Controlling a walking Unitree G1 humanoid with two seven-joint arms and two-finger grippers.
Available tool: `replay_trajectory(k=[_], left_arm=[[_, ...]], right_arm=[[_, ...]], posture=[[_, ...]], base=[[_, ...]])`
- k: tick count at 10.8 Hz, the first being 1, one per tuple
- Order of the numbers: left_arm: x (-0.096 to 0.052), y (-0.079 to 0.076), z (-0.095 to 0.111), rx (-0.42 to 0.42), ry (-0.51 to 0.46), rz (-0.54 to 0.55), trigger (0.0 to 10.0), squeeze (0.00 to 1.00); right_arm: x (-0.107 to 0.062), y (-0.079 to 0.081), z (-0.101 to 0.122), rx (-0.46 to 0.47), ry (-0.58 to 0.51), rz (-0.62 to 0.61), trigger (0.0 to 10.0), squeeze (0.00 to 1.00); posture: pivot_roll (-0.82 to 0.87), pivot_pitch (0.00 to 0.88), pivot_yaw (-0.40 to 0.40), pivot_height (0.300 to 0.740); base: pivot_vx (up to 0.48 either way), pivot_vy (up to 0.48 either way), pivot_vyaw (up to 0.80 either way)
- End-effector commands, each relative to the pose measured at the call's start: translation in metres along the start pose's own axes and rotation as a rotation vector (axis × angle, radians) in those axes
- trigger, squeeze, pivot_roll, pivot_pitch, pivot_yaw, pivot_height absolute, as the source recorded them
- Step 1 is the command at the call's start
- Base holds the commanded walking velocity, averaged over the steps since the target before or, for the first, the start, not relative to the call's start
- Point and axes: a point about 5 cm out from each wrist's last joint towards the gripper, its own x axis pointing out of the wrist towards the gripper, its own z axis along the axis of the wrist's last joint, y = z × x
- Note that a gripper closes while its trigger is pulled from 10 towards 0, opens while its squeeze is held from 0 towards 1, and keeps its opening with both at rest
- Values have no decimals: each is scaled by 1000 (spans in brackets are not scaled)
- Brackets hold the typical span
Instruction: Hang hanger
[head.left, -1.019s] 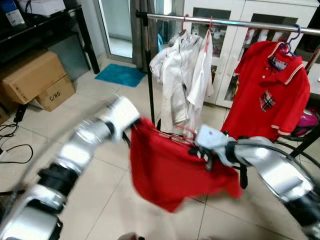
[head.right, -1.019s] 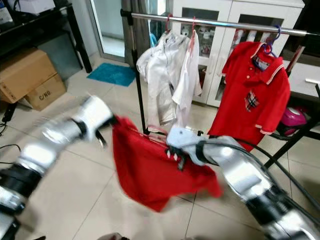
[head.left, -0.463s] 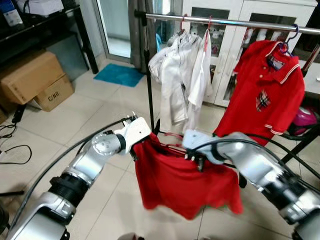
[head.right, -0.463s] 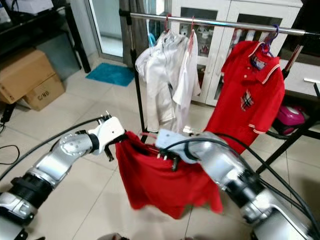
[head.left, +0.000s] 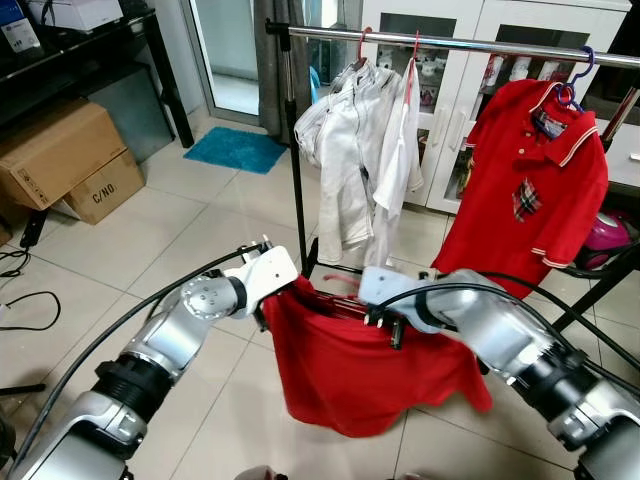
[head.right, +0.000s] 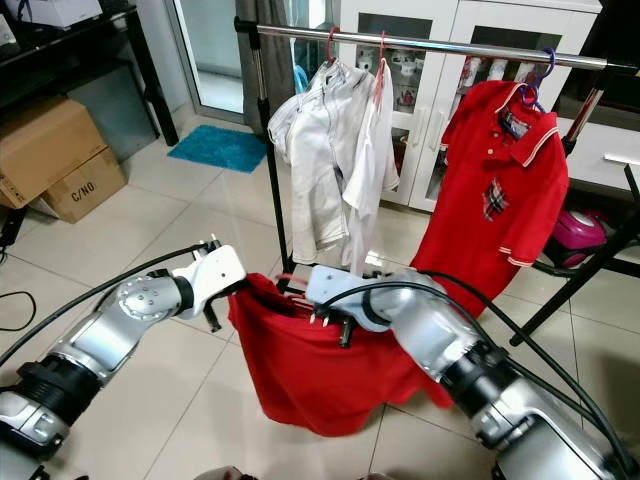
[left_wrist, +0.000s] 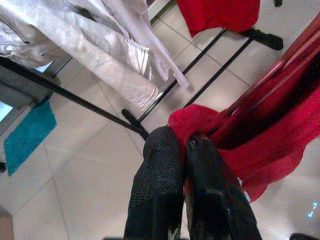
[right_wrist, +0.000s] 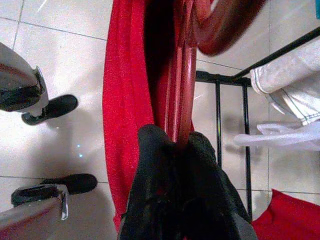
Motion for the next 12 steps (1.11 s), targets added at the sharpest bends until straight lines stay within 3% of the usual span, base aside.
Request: replay_trajectory(k=[1, 2, 4, 7, 8, 10, 11, 12], left_arm=[[-13, 21, -7, 32, 40, 89, 0, 0], [-19, 28, -25, 76, 145, 111, 0, 0], [-49, 68, -56, 110, 317, 293, 0, 0], [-82, 109, -58, 98, 299, 506, 0, 0], [-97, 125, -59, 53, 280, 602, 0, 0], [-124, 138, -79, -11, 346, 683, 0, 0], [-128, 139, -84, -37, 352, 697, 0, 0], [-130, 130, -102, -170, 356, 701, 0, 0]], right_arm=[[-5, 2, -27, 62, 95, 17, 0, 0], [-12, 3, -34, 51, 109, 27, 0, 0], [-27, 10, -51, 33, 153, 68, 0, 0], [-30, 23, -65, 47, 180, 106, 0, 0], [-31, 30, -72, 60, 190, 123, 0, 0], [-36, 35, -78, 100, 174, 109, 0, 0], [-38, 35, -78, 113, 160, 99, 0, 0], [-42, 33, -64, 176, 1, 85, 0, 0]], posture=[[-58, 0, 45, 740], [-59, 0, 46, 740], [-61, 0, 50, 740], [-56, 0, 53, 740], [-56, 0, 53, 740], [-57, 0, 61, 740], [-57, 0, 61, 740], [-52, 0, 56, 740]], base=[[0, 0, 0], [0, 0, 0], [0, 0, 0], [0, 0, 0], [0, 0, 0], [0, 0, 0], [0, 0, 0], [0, 0, 0]])
